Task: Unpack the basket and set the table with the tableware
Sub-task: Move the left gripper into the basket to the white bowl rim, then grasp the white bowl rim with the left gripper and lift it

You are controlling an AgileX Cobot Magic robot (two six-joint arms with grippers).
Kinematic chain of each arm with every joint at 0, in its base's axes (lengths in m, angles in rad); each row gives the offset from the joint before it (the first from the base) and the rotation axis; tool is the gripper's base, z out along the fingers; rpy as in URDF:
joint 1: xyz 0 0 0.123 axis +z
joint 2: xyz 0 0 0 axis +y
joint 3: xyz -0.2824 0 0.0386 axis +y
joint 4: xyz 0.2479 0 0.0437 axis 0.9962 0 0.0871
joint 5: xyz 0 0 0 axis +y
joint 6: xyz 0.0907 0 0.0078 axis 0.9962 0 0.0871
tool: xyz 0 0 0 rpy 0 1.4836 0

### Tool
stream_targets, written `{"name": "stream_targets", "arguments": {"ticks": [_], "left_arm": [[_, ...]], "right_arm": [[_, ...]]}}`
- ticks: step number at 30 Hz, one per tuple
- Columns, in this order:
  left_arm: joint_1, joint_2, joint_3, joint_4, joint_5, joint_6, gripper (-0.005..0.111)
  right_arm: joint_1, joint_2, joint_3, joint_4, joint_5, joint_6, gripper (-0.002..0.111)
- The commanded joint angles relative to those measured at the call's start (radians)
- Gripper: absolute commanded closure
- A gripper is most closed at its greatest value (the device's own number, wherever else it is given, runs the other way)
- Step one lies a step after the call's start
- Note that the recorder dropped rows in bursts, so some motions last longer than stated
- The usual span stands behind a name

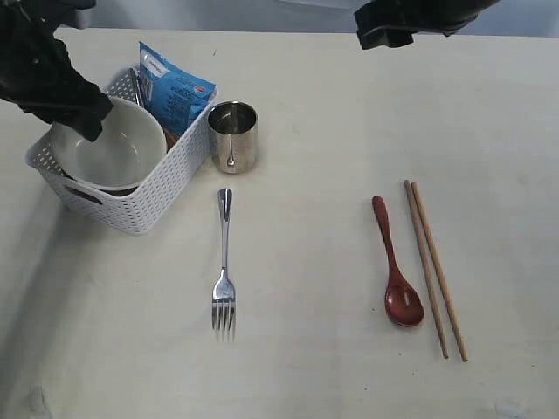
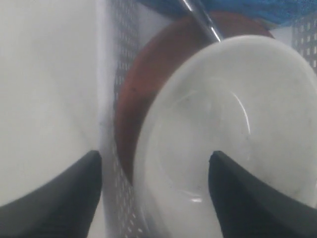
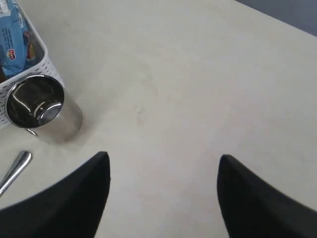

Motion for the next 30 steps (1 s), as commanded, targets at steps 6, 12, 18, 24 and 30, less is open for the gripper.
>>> {"name": "stream_targets", "arguments": {"ticks": [6,12,18,24,30], "left_arm": [[0.002,-0.001,-0.004,0.005,0.005,-0.021,0.100],[0.002,-0.007,-0.004,0.005,0.005,-0.002,0.106],[0.002,-0.075,-0.004,0.005,-0.010,0.004,0.106],[0.002,-0.198,-0.004,-0.037,-0.052,0.000,0.107],[0.002,-0.273,-0.004,-0.169,-0.074,0.034,0.107]], "right_arm": [[-0.002,-0.009,0.005,0.011,-0.009,-0.015,0.048],[-0.002,-0.009,0.005,0.011,-0.009,-0.015,0.048],[-0.002,-0.009,0.005,0.011,-0.009,-0.023,0.048],[-0.002,-0.009,0.005,0.011,-0.022,-0.022,0.048],[-0.002,-0.010,0.005,0.069,-0.033,-0.022,0.048]]}}
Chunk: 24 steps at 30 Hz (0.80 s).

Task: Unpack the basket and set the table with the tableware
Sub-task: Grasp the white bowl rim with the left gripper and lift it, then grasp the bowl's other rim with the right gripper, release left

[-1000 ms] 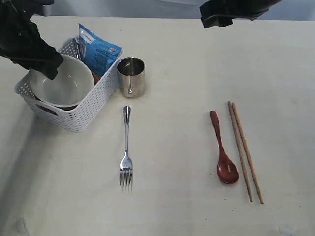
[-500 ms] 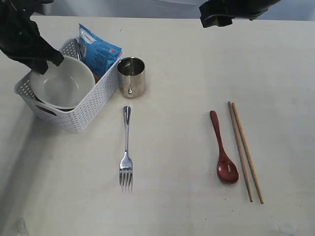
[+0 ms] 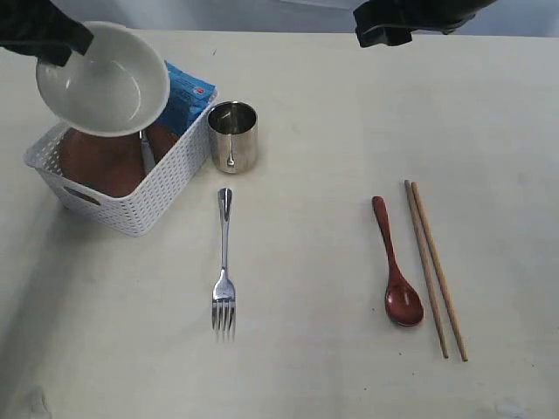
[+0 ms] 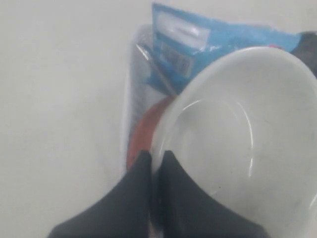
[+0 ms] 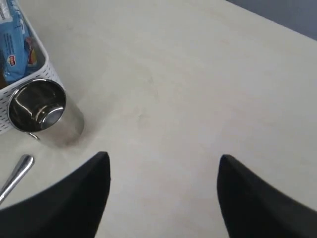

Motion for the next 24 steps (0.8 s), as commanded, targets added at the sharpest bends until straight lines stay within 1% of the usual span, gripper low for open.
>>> {"name": "stream_targets", "arguments": {"ticks": [1,4,7,9,11,14,17,21,24], "left_arm": [[0.002,-0.043,-0.004,-0.140,-0.035,0.063,0.107],[0.002,-0.043,0.026,-0.287,-0.078,0.208,0.107],[0.002,-0.043,0.055,-0.471,-0.112,0.367,0.107],[0.002,-0.043,0.057,-0.559,-0.088,0.458,0.107],[0.002,-0.043,0.057,-0.609,-0.051,0.511,0.107],[-0.012,-0.036,0.057,-0.620,-0.037,0.529,0.107],[-0.042,-0.003,0.057,-0.620,-0.048,0.529,0.107],[-0.082,0.053,0.057,-0.620,-0.107,0.531,0.107],[-0.094,0.087,0.045,-0.625,-0.125,0.531,0.107]], "right_arm": [[-0.002,-0.012,0.005,0.072,-0.027,-0.012,0.048],[-0.002,-0.021,0.003,0.151,-0.029,-0.028,0.048],[0.011,-0.028,0.003,0.202,0.002,-0.079,0.048],[0.035,-0.028,0.003,0.216,0.024,-0.104,0.048],[0.065,-0.028,0.003,0.216,0.034,-0.111,0.048],[0.108,-0.028,0.003,0.216,0.038,-0.132,0.048],[0.136,-0.028,0.003,0.216,0.038,-0.148,0.048],[0.138,-0.047,0.003,0.214,0.046,-0.148,0.048],[0.138,-0.074,0.004,0.214,0.048,-0.148,0.048]]}}
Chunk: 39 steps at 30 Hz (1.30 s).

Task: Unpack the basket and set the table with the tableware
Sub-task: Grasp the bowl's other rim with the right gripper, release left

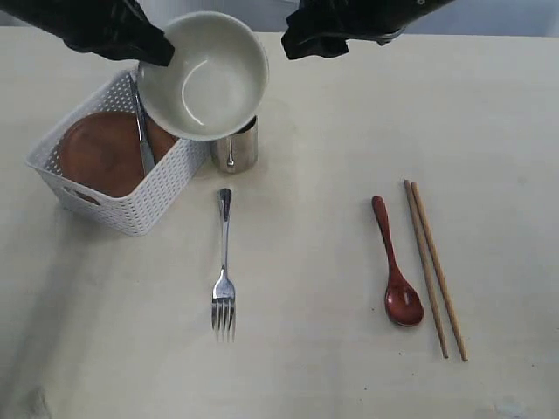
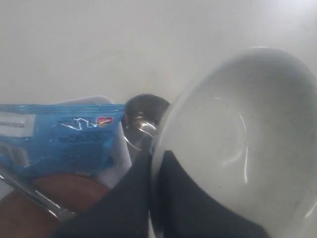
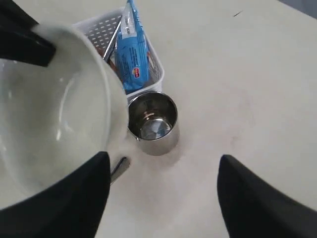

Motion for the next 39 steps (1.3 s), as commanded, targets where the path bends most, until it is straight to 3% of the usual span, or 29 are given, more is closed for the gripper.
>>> {"name": "stream_targets", "arguments": {"ticks": [1,9,21,27,31,37,39], "left_arm": [[-0.023,0.046,-0.019,-0.036,-0.035,0.003,0.107],[-0.025,0.065,-0.030,-0.122,-0.026,0.042,0.107],[-0.156,0.065,-0.030,-0.118,-0.085,0.082,0.107],[-0.162,0.065,-0.030,-0.118,-0.088,0.082,0.107],[-0.162,0.065,-0.030,-0.118,-0.086,0.082,0.107],[-0.162,0.065,-0.030,-0.118,-0.086,0.085,0.107],[-0.162,0.065,-0.030,-0.118,-0.086,0.085,0.106]], "right_arm": [[0.001,-0.047,0.004,0.003,0.013,-0.010,0.048],[0.003,-0.051,0.018,0.047,0.075,-0.013,0.048],[0.003,-0.047,0.137,0.051,-0.011,-0.013,0.048],[0.003,-0.047,0.182,0.051,-0.062,-0.013,0.049],[0.003,-0.047,0.185,0.051,-0.062,-0.013,0.066],[0.003,-0.047,0.185,0.051,-0.062,-0.008,0.109],[0.003,-0.047,0.185,0.051,-0.065,-0.006,0.109]]}}
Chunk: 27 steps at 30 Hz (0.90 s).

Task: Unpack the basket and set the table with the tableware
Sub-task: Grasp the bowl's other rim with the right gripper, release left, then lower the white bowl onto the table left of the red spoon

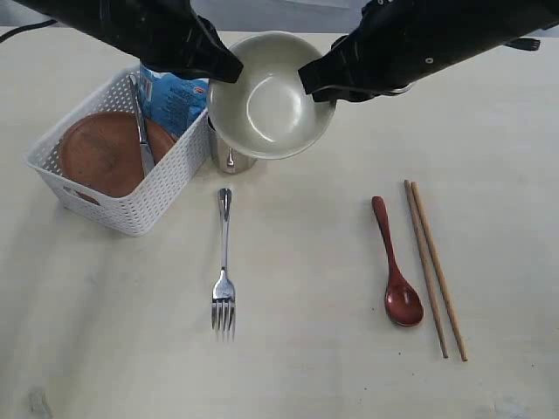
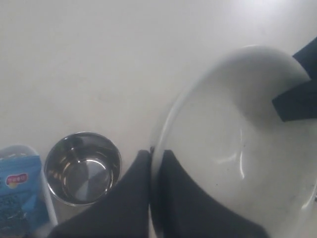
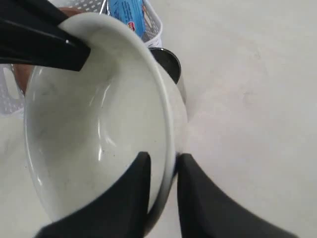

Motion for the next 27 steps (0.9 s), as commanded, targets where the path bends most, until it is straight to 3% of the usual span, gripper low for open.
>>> {"name": "stream_targets", "arguments": {"ticks": [1,7,9,11,16,19,27], "left_arm": [[-0.005,-0.004,-0.008,-0.014,0.002,0.004,0.106],[-0.005,-0.004,-0.008,-0.014,0.000,0.004,0.105],[-0.005,-0.004,-0.008,-0.014,0.000,0.004,0.099],[-0.005,-0.004,-0.008,-0.014,0.000,0.004,0.084],[-0.005,-0.004,-0.008,-0.014,0.000,0.006,0.033],[-0.005,-0.006,-0.008,-0.005,-0.002,0.006,0.015],[-0.005,-0.006,-0.008,0.017,-0.002,0.012,0.013]], "right_arm": [[-0.001,-0.001,0.004,-0.008,0.002,-0.016,0.109],[-0.001,-0.001,0.004,-0.008,-0.008,-0.016,0.109],[-0.001,-0.001,0.004,-0.008,-0.008,-0.016,0.109],[-0.001,-0.001,0.004,-0.008,-0.008,-0.016,0.109],[-0.001,-0.001,0.004,-0.008,0.004,-0.014,0.109],[-0.001,-0.003,0.021,-0.008,0.015,-0.014,0.109],[-0.001,-0.003,0.136,-0.008,0.047,-0.014,0.109]]}}
